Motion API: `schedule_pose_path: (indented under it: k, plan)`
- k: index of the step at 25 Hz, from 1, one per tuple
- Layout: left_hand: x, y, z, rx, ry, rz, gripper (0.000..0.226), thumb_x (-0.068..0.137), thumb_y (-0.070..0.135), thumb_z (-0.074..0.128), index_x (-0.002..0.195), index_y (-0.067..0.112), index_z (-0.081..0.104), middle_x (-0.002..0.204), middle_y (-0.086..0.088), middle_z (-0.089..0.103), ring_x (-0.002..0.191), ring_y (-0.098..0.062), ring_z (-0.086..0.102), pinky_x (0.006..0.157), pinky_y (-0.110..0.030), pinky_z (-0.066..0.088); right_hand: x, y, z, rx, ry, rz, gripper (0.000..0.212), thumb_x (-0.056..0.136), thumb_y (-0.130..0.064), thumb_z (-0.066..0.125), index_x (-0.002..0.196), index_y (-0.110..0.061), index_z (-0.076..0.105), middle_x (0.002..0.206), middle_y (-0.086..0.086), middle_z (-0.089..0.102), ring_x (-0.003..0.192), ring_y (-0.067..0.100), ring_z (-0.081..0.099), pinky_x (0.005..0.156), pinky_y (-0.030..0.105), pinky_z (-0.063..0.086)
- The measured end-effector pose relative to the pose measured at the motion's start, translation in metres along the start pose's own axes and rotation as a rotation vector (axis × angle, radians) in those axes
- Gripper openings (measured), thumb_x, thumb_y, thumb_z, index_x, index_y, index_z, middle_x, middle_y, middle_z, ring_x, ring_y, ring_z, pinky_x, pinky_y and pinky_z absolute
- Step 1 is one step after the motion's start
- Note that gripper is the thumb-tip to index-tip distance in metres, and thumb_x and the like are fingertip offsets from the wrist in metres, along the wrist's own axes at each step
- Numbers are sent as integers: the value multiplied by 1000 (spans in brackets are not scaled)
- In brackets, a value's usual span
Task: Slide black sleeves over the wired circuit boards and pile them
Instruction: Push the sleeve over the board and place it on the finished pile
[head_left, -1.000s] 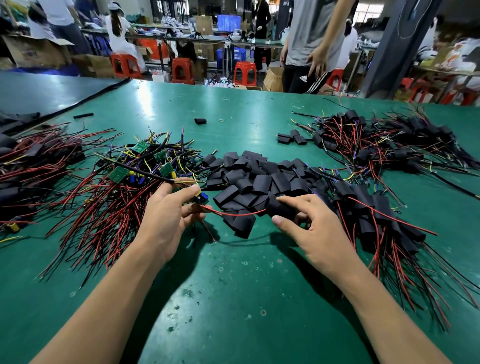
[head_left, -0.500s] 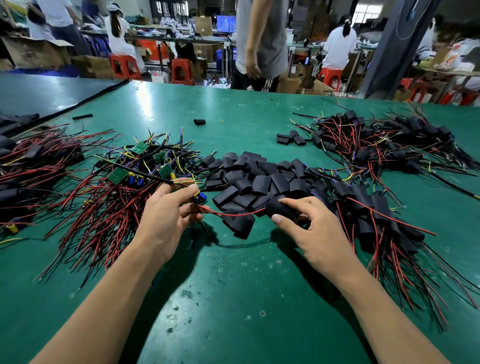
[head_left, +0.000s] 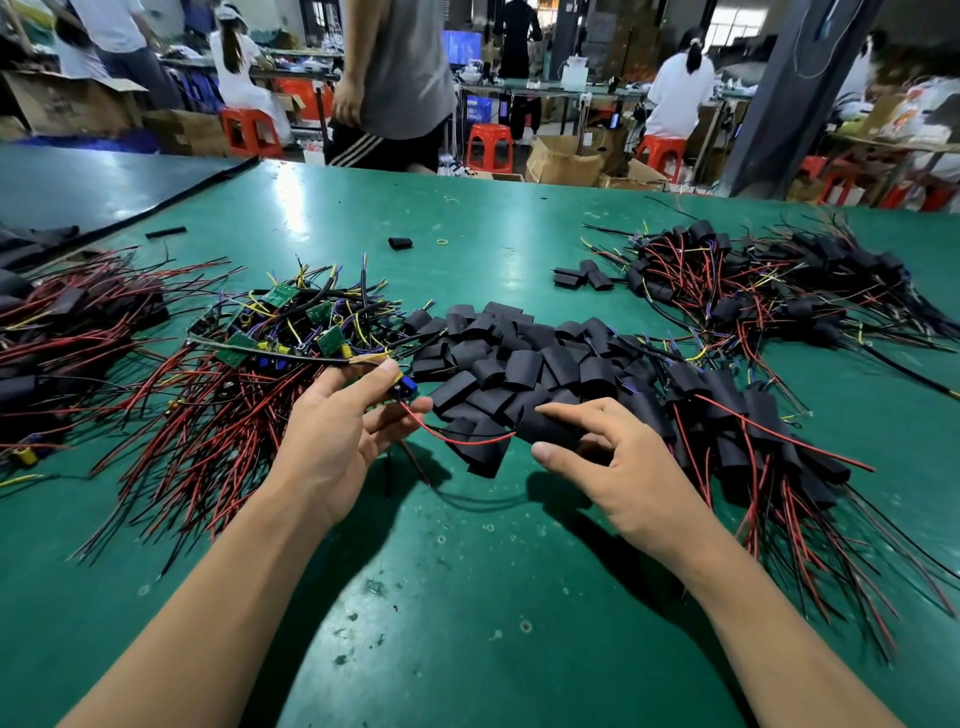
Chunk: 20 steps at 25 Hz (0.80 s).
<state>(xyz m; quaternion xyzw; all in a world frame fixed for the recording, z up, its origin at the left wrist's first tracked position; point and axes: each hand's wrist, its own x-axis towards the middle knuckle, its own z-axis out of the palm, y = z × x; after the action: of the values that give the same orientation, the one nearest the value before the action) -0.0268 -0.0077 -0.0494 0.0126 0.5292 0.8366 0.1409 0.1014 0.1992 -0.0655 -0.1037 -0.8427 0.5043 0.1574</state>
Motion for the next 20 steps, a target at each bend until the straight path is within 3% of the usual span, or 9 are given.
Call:
schedule_pose_path:
  k: [3,6,10,12,16,20]
  plan:
    - [-3,4,4,-130,26,-20,8,93,12,64,91,9,57,89,-15,66,73,-28,75,60,-27,60,0,-2,-2,130,-39,37,36,81,-27,80,116,-29,72,112,-5,67,98,12,69,88,27,52]
    - [-5,8,7,-179,67,-34,11,94,13,63,88,10,54,108,-26,66,70,-24,75,57,-24,59,-1,-5,-8,267,-164,78,34,79,-26,84,111,-29,75,93,-10,74,73,1,66,69,11,47]
    - [-8,7,13,-218,73,-75,8,95,10,61,89,8,56,129,-30,59,72,-22,75,64,-25,61,-1,-6,-2,479,-242,115,39,73,-30,80,112,-25,75,65,-10,60,52,8,44,53,18,39]
    - [-11,4,16,-236,73,-107,8,93,9,63,90,5,57,126,-27,62,75,-25,75,65,-25,61,2,-6,-2,643,-207,124,44,73,-27,80,115,-18,73,62,-5,51,48,10,38,51,22,36]
    - [-16,-8,20,-153,4,-165,24,86,13,70,103,3,58,106,-22,67,67,-24,74,51,-24,58,4,-11,-6,971,-133,157,41,77,-17,69,118,-13,71,62,-3,43,43,9,35,46,22,37]
    - [-18,-14,21,-34,-111,-179,27,72,22,76,93,11,63,80,-8,69,67,-23,72,49,-23,56,6,-19,-7,1208,6,234,26,77,-14,61,98,-10,76,60,-2,44,40,8,36,42,21,37]
